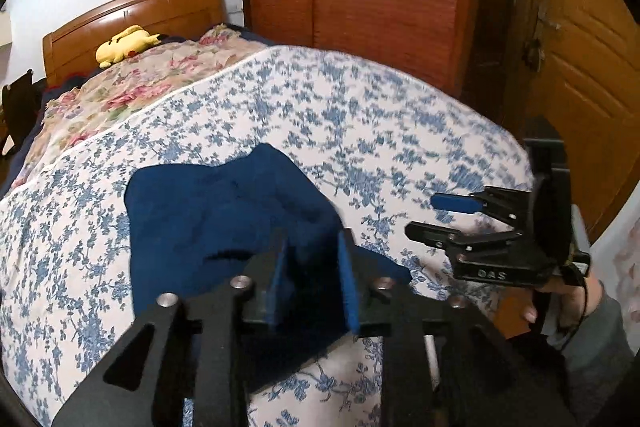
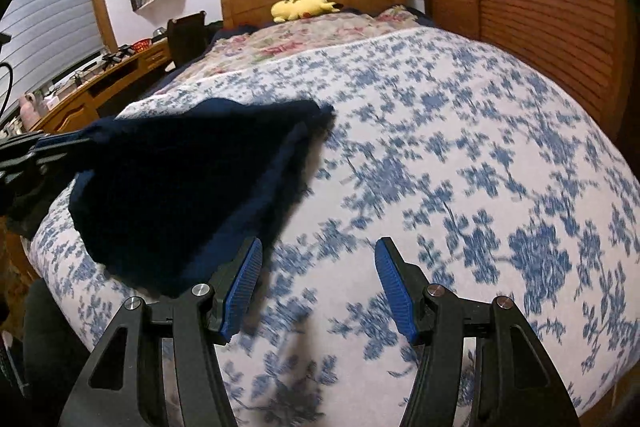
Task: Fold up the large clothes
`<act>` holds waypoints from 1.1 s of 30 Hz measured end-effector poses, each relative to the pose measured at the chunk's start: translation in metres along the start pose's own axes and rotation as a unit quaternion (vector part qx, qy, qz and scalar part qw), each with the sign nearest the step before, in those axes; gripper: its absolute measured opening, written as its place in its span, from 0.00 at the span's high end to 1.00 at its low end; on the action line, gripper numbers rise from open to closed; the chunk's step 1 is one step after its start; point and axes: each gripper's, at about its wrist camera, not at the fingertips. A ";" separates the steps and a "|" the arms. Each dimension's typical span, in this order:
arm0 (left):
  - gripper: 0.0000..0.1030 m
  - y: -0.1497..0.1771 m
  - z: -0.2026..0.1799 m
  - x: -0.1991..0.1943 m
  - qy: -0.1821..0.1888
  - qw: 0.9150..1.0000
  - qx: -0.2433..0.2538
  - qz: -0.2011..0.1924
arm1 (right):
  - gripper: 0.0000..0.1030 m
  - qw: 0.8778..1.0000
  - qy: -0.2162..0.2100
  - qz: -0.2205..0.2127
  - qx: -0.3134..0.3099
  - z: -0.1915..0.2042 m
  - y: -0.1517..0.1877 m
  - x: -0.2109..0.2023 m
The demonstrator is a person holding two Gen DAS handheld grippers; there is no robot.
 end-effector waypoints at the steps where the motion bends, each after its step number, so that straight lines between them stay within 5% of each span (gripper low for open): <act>1: 0.67 0.000 0.003 -0.005 0.000 1.000 -0.002 -0.004 | 0.41 1.000 0.001 -0.004 -0.002 0.000 -0.001 0.002; 7: 0.64 0.005 0.031 -0.030 -0.024 0.999 -0.011 -0.025 | 0.41 0.999 -0.005 -0.038 -0.013 0.010 -0.018 -0.011; 12: 0.38 0.014 0.064 -0.034 -0.035 0.998 -0.035 -0.023 | 0.41 0.998 -0.022 -0.061 -0.020 0.022 -0.033 -0.011; 20: 0.36 0.028 0.096 -0.034 -0.058 0.997 -0.057 -0.016 | 0.41 0.995 -0.065 -0.069 -0.034 0.042 -0.049 0.013; 33: 0.36 0.045 0.121 -0.034 -0.072 0.994 -0.078 -0.013 | 0.41 0.990 -0.132 -0.006 -0.054 0.058 -0.045 0.063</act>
Point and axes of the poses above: each gripper's, at about its wrist camera, not at the fingertips, and x roughly the way its jaws point, z to its left, y to its underside, and after that the axes turned 15 degrees about -x, right-handed
